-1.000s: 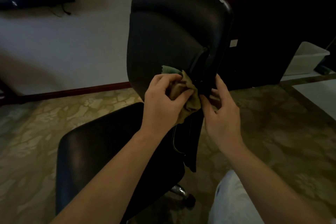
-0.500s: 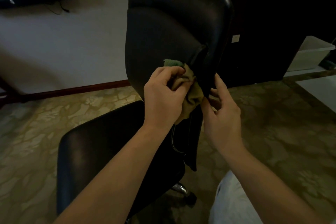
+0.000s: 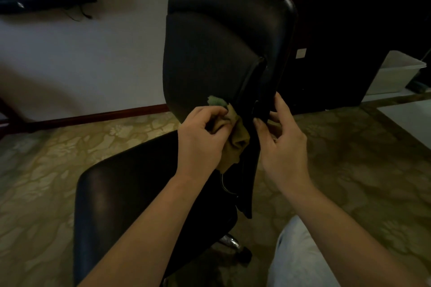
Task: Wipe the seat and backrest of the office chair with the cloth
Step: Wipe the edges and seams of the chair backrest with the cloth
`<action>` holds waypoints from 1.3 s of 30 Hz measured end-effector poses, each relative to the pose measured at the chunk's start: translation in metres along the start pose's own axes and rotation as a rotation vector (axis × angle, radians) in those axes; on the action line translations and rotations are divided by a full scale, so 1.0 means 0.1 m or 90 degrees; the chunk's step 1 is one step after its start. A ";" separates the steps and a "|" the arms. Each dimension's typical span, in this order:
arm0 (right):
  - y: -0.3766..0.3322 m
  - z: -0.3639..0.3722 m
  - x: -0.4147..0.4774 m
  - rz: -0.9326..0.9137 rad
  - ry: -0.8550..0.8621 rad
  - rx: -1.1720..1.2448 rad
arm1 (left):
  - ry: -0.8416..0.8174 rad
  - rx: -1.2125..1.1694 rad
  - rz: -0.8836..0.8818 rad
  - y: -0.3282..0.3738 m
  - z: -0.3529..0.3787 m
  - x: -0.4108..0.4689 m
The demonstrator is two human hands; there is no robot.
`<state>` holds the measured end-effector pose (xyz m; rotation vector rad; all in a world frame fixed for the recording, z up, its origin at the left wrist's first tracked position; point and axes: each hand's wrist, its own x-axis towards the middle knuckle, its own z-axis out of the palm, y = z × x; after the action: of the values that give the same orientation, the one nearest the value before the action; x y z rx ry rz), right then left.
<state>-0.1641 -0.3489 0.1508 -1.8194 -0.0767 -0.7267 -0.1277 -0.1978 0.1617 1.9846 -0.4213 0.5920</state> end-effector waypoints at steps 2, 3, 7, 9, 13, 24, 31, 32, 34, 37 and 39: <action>-0.02 0.00 -0.02 -0.002 0.004 0.007 | 0.025 -0.014 0.018 0.07 -0.02 0.06; -0.03 0.00 -0.02 0.000 0.006 0.012 | 0.027 -0.021 0.026 0.11 -0.02 0.09; -0.05 -0.01 -0.03 0.005 0.004 0.007 | -0.014 0.000 0.053 0.14 0.02 0.20; -0.05 -0.01 -0.03 0.000 0.005 -0.004 | -0.025 0.012 0.059 0.12 0.05 0.20; -0.01 0.00 -0.02 -0.004 0.020 -0.013 | -0.019 -0.010 0.038 0.01 0.07 0.10; 0.05 0.02 -0.02 0.000 0.015 -0.033 | -0.019 0.014 -0.037 -0.20 -0.01 -0.25; 0.02 0.03 -0.03 0.003 0.022 -0.038 | 0.012 0.020 0.060 0.04 0.02 0.08; 0.03 0.03 -0.03 0.006 0.019 -0.036 | 0.007 0.025 0.062 0.04 0.03 0.10; 0.05 0.02 -0.03 0.009 0.013 -0.036 | 0.000 0.028 0.056 0.03 0.07 0.10; 0.07 0.03 -0.04 0.008 0.013 -0.045 | 0.001 0.035 0.045 -0.01 0.10 0.00; 0.07 0.03 -0.03 0.009 0.016 -0.048 | -0.009 0.033 0.029 -0.04 0.11 -0.07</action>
<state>-0.1626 -0.3475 0.1424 -1.8800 -0.0208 -0.7509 -0.1285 -0.2057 0.1502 2.0346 -0.4658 0.6232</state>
